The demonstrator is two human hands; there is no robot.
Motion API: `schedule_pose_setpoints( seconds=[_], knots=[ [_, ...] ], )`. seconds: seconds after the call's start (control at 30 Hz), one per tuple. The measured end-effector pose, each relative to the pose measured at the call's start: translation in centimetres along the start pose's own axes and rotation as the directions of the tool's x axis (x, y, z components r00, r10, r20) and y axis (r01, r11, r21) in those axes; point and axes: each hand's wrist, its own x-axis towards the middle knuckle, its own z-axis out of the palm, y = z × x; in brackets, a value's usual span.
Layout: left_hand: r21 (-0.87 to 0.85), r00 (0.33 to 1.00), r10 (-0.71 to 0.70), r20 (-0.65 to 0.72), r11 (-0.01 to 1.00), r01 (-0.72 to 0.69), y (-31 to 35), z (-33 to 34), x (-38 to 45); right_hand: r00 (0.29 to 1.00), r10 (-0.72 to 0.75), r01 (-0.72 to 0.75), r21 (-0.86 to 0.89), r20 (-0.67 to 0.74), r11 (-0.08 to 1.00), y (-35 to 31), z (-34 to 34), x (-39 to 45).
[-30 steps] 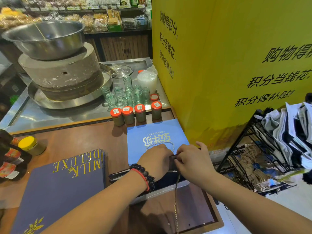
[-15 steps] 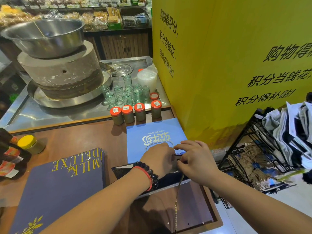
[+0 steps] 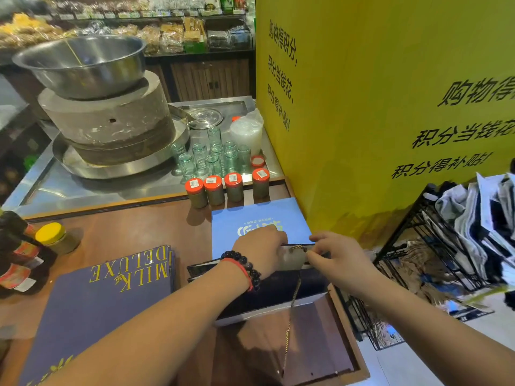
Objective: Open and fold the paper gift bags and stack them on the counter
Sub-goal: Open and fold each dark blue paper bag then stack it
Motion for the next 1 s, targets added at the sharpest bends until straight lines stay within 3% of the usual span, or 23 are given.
schedule_pose_setpoints(
  seconds=[0.1, 0.23, 0.47, 0.57, 0.67, 0.73, 0.77, 0.83, 1.0],
  knots=[
    [-0.087, 0.997, 0.028, -0.075, 0.996, -0.034, -1.6, -0.1, -1.1, 1.0, 0.007, -0.005, 0.071, -0.028, 0.997, 0.8, -0.2, -0.8],
    [-0.14, 0.969, 0.197, -0.15, 0.966, -0.218, -4.0, -0.5, -3.3, 0.986, 0.085, -0.06, 0.177, -0.14, 0.982, 1.4, 0.1, -0.9],
    [0.068, 0.954, 0.239, -0.179, 0.971, -0.231, -7.6, 0.0, -6.9, 0.951, 0.127, -0.089, 0.144, -0.28, 0.986, 1.3, 1.4, -0.2],
    [0.077, 0.954, 0.221, -0.203, 0.975, -0.21, -8.2, 0.5, -7.0, 0.901, 0.028, -0.016, 0.033, -0.432, 0.999, 1.0, 2.4, -1.1],
    [0.071, 0.95, 0.219, -0.221, 0.975, -0.208, -8.2, 0.9, -7.1, 0.788, -0.176, 0.17, -0.067, -0.59, 0.983, 0.0, 3.6, -3.3],
    [0.063, 0.948, 0.216, -0.234, 0.976, -0.207, -8.2, 1.0, -7.1, 0.863, -0.096, 0.123, 0.022, -0.495, 0.992, -0.5, 4.9, -4.7],
    [0.059, 0.948, 0.211, -0.238, 0.977, -0.203, -8.3, 1.0, -7.0, 0.918, 0.057, -0.016, 0.106, -0.393, 0.994, -0.7, 5.5, -4.9],
    [0.057, 0.945, 0.218, -0.245, 0.976, -0.21, -8.4, 1.1, -7.0, 0.922, 0.342, -0.301, 0.217, -0.185, 0.929, -0.4, 6.8, -4.6],
    [0.076, 0.935, 0.233, -0.268, 0.972, -0.221, -8.8, 1.6, -6.8, 0.907, 0.419, -0.398, 0.389, 0.033, 0.831, 1.4, 9.9, -2.8]
  ],
)
